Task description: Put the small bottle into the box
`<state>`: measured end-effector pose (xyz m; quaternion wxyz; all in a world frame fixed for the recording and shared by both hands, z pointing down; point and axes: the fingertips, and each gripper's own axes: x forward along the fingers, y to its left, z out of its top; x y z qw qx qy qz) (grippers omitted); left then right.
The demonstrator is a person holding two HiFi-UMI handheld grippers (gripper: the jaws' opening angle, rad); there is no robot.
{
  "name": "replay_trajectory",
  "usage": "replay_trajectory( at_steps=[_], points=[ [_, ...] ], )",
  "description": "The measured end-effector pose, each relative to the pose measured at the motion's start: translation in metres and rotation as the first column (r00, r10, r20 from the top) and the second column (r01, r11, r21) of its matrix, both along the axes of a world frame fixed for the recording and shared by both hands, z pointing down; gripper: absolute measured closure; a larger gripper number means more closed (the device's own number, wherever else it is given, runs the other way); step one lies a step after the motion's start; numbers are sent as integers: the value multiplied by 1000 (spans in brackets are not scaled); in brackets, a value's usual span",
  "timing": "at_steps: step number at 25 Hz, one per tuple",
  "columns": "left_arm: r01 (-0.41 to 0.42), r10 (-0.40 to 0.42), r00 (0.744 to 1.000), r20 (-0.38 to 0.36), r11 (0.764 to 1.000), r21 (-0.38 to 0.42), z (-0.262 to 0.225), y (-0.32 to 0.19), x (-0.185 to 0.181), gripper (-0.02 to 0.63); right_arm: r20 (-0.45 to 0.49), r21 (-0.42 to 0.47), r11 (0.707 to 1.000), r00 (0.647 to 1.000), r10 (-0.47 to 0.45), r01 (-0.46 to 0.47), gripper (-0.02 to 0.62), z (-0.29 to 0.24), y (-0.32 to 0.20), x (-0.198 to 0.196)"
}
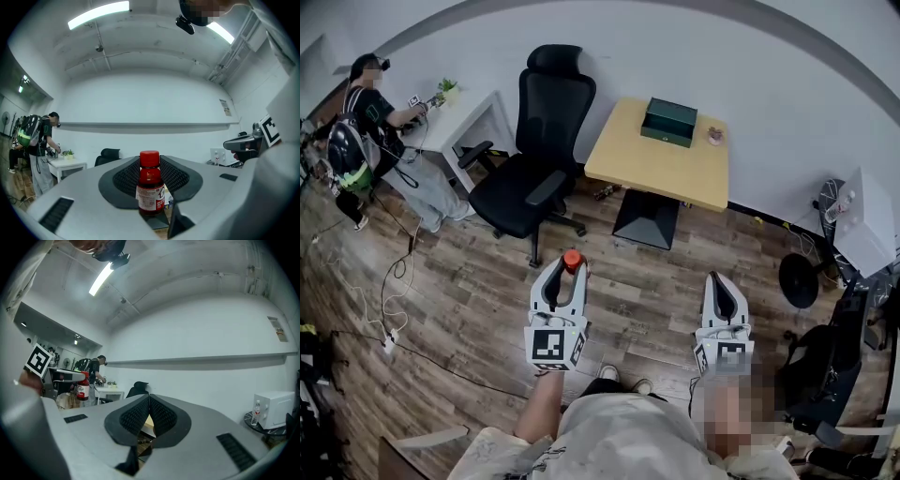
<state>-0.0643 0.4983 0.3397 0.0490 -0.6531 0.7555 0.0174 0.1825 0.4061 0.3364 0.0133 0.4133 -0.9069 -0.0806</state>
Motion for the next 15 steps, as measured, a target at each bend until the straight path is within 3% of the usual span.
replay_trajectory(
  at_steps=[15],
  points=[
    [14,-14,1000,-18,1000,18,5,7,-62,469,-39,10,1000,999,-14,15,580,5,6,-68]
  ],
)
